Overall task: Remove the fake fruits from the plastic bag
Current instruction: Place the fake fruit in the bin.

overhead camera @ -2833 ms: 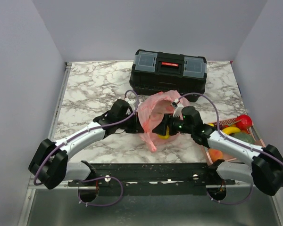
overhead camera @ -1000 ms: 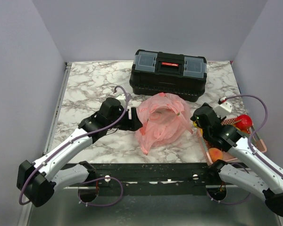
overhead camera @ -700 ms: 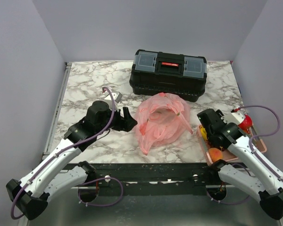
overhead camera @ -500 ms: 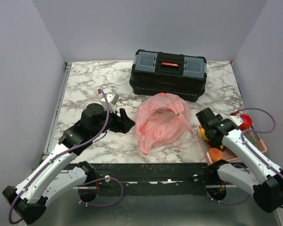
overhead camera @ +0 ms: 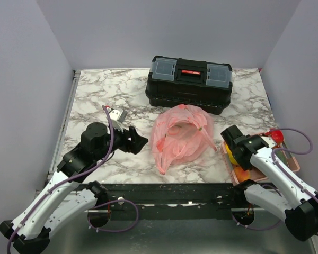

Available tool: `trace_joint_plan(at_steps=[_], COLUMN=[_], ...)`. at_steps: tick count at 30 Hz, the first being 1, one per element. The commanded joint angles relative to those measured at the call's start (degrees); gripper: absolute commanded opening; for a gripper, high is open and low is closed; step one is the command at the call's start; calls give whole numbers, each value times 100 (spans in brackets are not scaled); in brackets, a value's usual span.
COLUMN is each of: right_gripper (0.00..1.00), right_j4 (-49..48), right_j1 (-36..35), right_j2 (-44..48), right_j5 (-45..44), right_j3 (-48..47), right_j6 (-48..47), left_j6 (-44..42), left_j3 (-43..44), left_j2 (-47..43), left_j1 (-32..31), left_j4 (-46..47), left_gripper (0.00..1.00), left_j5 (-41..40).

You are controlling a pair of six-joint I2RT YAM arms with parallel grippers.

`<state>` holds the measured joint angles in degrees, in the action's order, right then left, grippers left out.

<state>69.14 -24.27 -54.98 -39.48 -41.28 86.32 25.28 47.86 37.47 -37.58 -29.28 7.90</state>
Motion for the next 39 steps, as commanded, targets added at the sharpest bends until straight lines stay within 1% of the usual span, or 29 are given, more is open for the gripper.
trace_joint_plan(at_steps=[1, 3, 8, 9, 10, 12, 14, 17, 19, 26, 29, 32, 34, 36, 39], right_gripper=[29, 38, 55, 56, 61, 66, 67, 83, 99, 100, 100, 100, 100, 100, 100], right_j4=[358, 363, 378, 390, 405, 416, 433, 481, 559, 852, 1035, 1094, 854, 210, -1032], right_j1=[26, 24, 20, 20, 31, 25, 25, 26, 20, 21, 24, 19, 20, 27, 19], right_j2=[64, 115, 94, 96, 94, 140, 220, 354, 440, 783, 959, 1150, 1322, 1572, 2051], right_j5=[-2, -3, -18, 8, 26, 46, 55, 87, 79, 168, 115, -105, -156, -27, 335], right_j3=[14, 40, 43, 41, 32, 32, 28, 7, -44, -381, -699, -1148, -1437, -1640, -1683], right_j6=[325, 385, 452, 446, 435, 438, 460, 468, 450, 306, 55, -461, -1067, -1999, -3361], left_j6=[-88, -13, 126, 127, 127, 118, 82, -8, -53, 41, 123, 211, 255, 284, 293], left_j3=[-120, -175, -327, -329, -323, -288, -254, -168, -99, 18, 94, 160, 220, 294, 482], left_j2=[-173, -241, -355, -348, -338, -291, -254, -163, -106, -8, 31, 23, -1, -23, -43], left_j1=[14, 8, 11, 13, 14, 14, 6, 14, 11, 12, 13, 10, 13, 8, 21], left_j4=[27, 66, 221, 222, 216, 200, 199, 158, 83, 22, -21, -43, -51, -42, -60], left_gripper=[77, 77, 77, 77, 77, 77, 77, 77, 77, 77, 77, 77, 77, 77, 77], left_j5=[-10, 64, 177, 185, 202, 245, 315, 318, 268, 169, 105, -17, -133, -293, -523])
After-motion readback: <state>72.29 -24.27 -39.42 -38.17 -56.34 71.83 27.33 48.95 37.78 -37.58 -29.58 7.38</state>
